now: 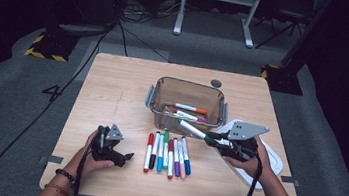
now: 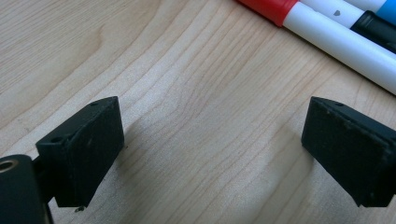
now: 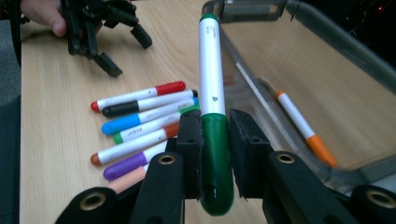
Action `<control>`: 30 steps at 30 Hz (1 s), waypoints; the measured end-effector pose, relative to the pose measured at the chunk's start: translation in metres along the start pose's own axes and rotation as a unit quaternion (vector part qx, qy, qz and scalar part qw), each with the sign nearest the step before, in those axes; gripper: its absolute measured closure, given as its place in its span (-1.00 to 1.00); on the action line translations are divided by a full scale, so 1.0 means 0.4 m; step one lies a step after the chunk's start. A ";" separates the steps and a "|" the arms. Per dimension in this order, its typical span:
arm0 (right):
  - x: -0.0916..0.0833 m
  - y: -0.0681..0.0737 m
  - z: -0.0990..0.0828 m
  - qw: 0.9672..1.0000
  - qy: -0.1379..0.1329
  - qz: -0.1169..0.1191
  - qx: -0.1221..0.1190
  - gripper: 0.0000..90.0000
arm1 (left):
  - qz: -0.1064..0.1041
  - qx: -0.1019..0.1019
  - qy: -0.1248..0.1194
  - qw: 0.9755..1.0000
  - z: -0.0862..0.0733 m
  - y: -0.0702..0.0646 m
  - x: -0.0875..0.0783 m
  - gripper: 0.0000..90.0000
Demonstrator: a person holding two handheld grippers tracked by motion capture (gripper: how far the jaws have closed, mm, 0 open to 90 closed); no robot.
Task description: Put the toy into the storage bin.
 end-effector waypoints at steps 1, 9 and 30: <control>0.000 -0.008 0.011 1.000 -0.002 -0.002 -0.003 0.68 | 0.000 0.000 0.000 1.000 0.000 0.000 0.000 -0.86; 0.010 -0.065 0.073 1.000 -0.008 -0.005 -0.004 0.68 | 0.000 0.000 0.000 1.000 0.000 0.000 0.000 -0.86; 0.125 -0.178 0.068 0.998 0.056 0.005 -0.017 0.68 | 0.000 0.000 0.000 1.000 0.000 0.000 0.000 -0.86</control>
Point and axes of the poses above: each handheld gripper's, and its own axes: x roughly forward along the jaws, z roughly out of its top, y roughly to its left, the point moved 9 cm from there along x, roughly forward along the jaws, and after that the axes turned 3 degrees about -z, right-handed, at the moved point
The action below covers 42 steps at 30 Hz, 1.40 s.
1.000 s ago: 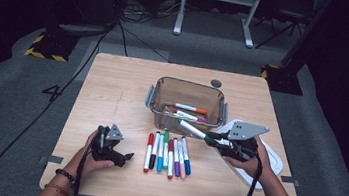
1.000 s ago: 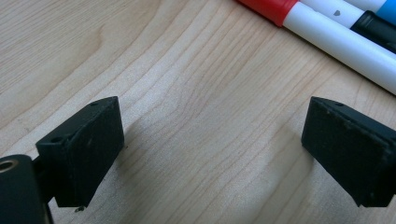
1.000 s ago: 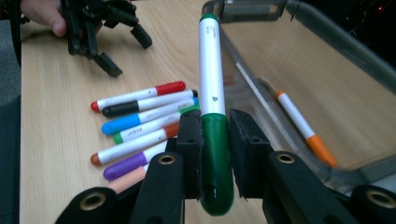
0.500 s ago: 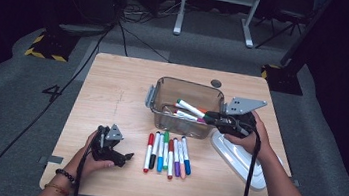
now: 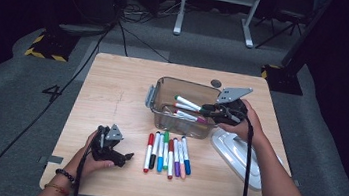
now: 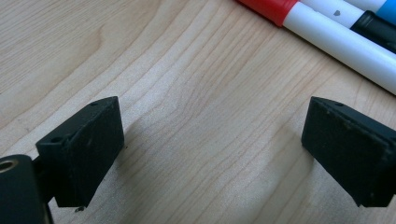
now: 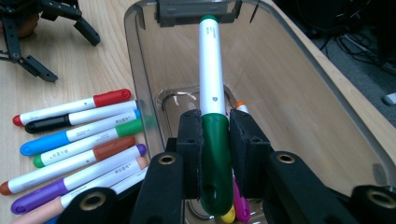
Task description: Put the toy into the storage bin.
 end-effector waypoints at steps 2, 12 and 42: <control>0.009 -0.004 -0.002 1.000 0.008 0.002 -0.003 0.68 | 0.000 0.000 0.000 1.000 0.000 0.000 0.000 -0.86; 0.069 -0.031 -0.036 0.998 0.055 0.022 -0.007 0.68 | 0.000 0.000 0.000 1.000 0.000 0.000 0.000 -0.86; 0.163 -0.040 -0.070 0.985 0.169 0.036 -0.023 0.55 | 0.000 0.000 0.000 1.000 0.000 0.000 0.000 -0.86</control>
Point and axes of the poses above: each handheld gripper's, and its own axes: x roughly forward along the jaws, z roughly out of its top, y roughly to its left, the point moved 9 cm from there along x, roughly forward along the jaws, and after that the axes turned 3 degrees about -z, right-handed, at the moved point
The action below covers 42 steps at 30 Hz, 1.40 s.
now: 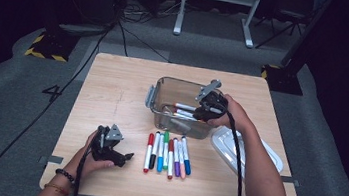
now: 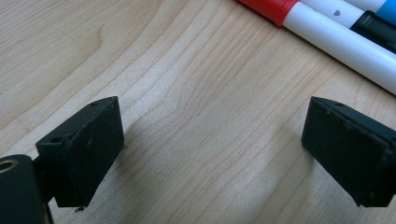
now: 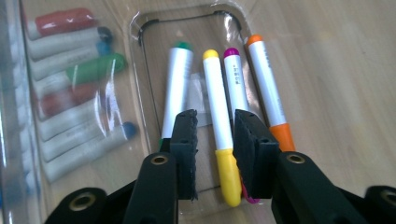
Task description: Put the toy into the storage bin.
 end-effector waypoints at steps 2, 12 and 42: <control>-0.005 -0.004 0.002 1.000 -0.008 -0.005 0.003 0.50 | 0.000 0.000 0.000 1.000 0.000 0.000 0.000 -0.86; -0.078 -0.025 0.009 0.994 -0.083 -0.040 0.064 0.10 | 0.000 0.000 0.000 1.000 0.000 0.000 0.000 -0.86; -0.270 0.152 -0.100 0.974 -0.185 -0.108 0.078 -0.42 | 0.001 0.002 0.000 1.000 0.000 0.001 0.000 -0.86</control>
Point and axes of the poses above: each handheld gripper's, and its own axes: x roughly forward along the jaws, z roughly out of its top, y roughly to its left, the point moved 9 cm from there along x, roughly forward along the jaws, and after that the axes turned 3 degrees about -z, right-handed, at the moved point
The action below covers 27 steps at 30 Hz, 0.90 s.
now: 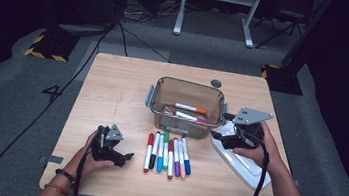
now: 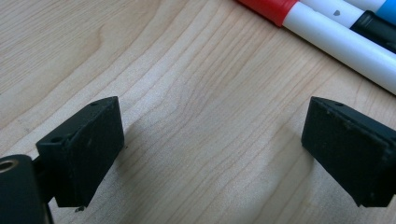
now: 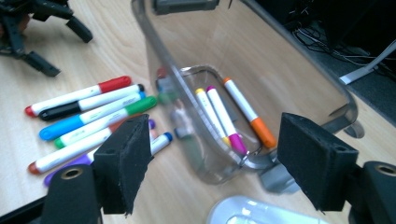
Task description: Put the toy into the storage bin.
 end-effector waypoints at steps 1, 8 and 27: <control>-0.004 0.005 -0.006 1.000 -0.004 0.000 0.003 -0.42 | -0.001 -0.001 0.000 1.000 0.000 -0.001 0.000 -0.86; -0.013 0.048 -0.065 1.000 -0.004 0.005 0.012 -0.41 | -0.001 -0.001 0.000 1.000 0.000 -0.001 0.000 -0.86; 0.127 0.189 -0.173 0.998 0.027 0.054 0.016 -0.37 | -0.002 -0.002 0.000 1.000 0.000 -0.001 0.000 -0.86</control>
Point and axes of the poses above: each handheld gripper's, and its own axes: x roughly forward along the jaws, z roughly out of its top, y roughly to its left, the point moved 9 cm from there along x, roughly forward along the jaws, and after that the axes turned 3 degrees about -z, right-handed, at the moved point
